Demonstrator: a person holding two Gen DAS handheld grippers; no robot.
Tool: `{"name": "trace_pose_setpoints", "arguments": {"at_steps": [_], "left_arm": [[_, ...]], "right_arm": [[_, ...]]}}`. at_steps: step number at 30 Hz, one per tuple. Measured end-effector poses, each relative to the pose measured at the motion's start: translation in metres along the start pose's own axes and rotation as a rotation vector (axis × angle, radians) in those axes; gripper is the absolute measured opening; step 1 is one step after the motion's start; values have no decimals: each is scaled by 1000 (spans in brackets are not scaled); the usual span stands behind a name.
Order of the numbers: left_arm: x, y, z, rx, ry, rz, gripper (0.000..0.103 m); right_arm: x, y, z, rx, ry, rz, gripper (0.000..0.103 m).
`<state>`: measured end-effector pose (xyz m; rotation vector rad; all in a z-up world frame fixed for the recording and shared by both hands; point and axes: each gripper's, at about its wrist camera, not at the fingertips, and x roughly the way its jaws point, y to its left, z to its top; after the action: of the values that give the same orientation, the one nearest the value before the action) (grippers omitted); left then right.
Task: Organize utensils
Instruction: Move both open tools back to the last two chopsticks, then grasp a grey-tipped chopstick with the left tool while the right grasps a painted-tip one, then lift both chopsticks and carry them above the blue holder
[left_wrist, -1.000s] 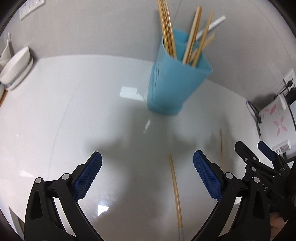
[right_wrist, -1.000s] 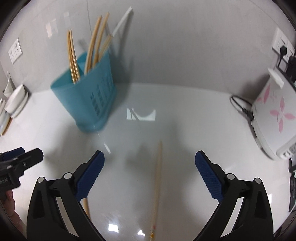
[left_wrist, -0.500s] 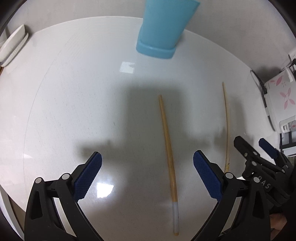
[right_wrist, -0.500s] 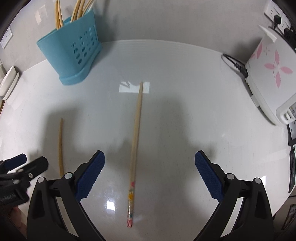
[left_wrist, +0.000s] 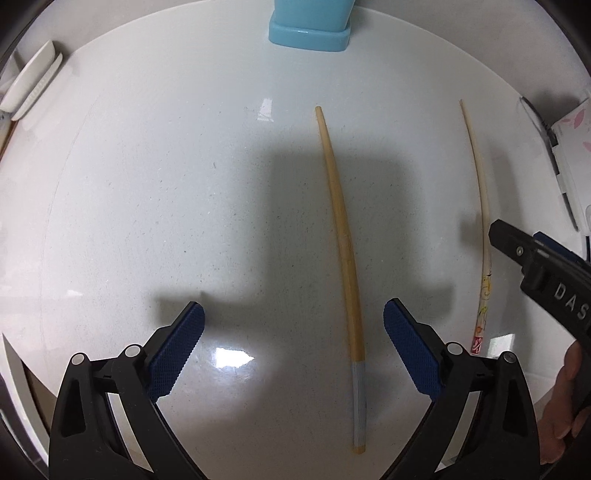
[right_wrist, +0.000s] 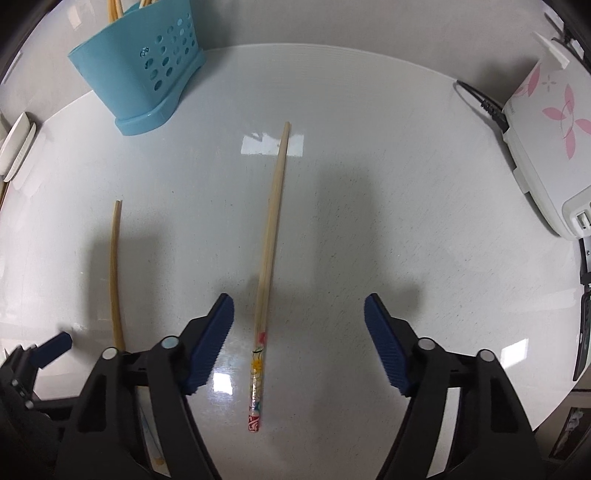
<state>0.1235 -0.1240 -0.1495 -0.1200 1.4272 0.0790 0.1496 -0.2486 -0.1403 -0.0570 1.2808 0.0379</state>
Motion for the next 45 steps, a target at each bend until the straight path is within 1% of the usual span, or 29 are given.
{"name": "trace_pose_setpoints", "arguments": {"at_steps": [3, 6, 7, 8, 10, 11, 13, 14, 15, 18, 21, 23, 32, 38, 43, 45], "left_arm": [[1, -3, 0, 3, 0, 23, 89], [0, -8, 1, -2, 7, 58, 82], [-1, -8, 1, -4, 6, 60, 79], [-2, -10, 2, -5, 4, 61, 71], [-5, -12, 4, -15, 15, 63, 52], [-7, -12, 5, -18, 24, 64, 47], [-8, -13, 7, -20, 40, 66, 19], [-8, -12, 8, -25, 51, 66, 12], [-8, -12, 9, -29, 57, 64, 7], [-8, -9, 11, -51, 60, 54, 7], [-8, -15, 22, -62, 55, 55, 6], [-12, -1, 9, -74, 50, 52, 6], [-32, 12, 12, -130, -18, 52, 6], [-52, 17, 20, -155, -99, 63, 7], [-72, 29, 33, -154, -172, 66, 7], [-80, 39, 36, -146, -204, 72, 6]], "right_arm": [[3, 4, 5, -3, 32, 0, 65], [8, 7, 14, -4, 67, 2, 56], [10, 8, 15, -6, 77, 2, 52], [11, 10, 17, -7, 87, 2, 50], [15, 12, 21, -1, 111, 8, 39], [17, 12, 22, 6, 127, 15, 37], [21, 12, 25, 16, 155, 24, 26], [23, 13, 26, 19, 163, 25, 24], [23, 13, 27, 15, 163, 21, 21], [25, 14, 29, 24, 186, 27, 6], [26, 17, 30, 12, 192, 30, 6], [26, 17, 32, 3, 186, 26, 6], [16, 14, 31, -21, 160, 67, 6], [-5, 17, 31, -33, 106, 86, 6], [-25, 16, 35, -20, 25, 95, 6], [-36, 17, 44, -16, -15, 101, 6]]}}
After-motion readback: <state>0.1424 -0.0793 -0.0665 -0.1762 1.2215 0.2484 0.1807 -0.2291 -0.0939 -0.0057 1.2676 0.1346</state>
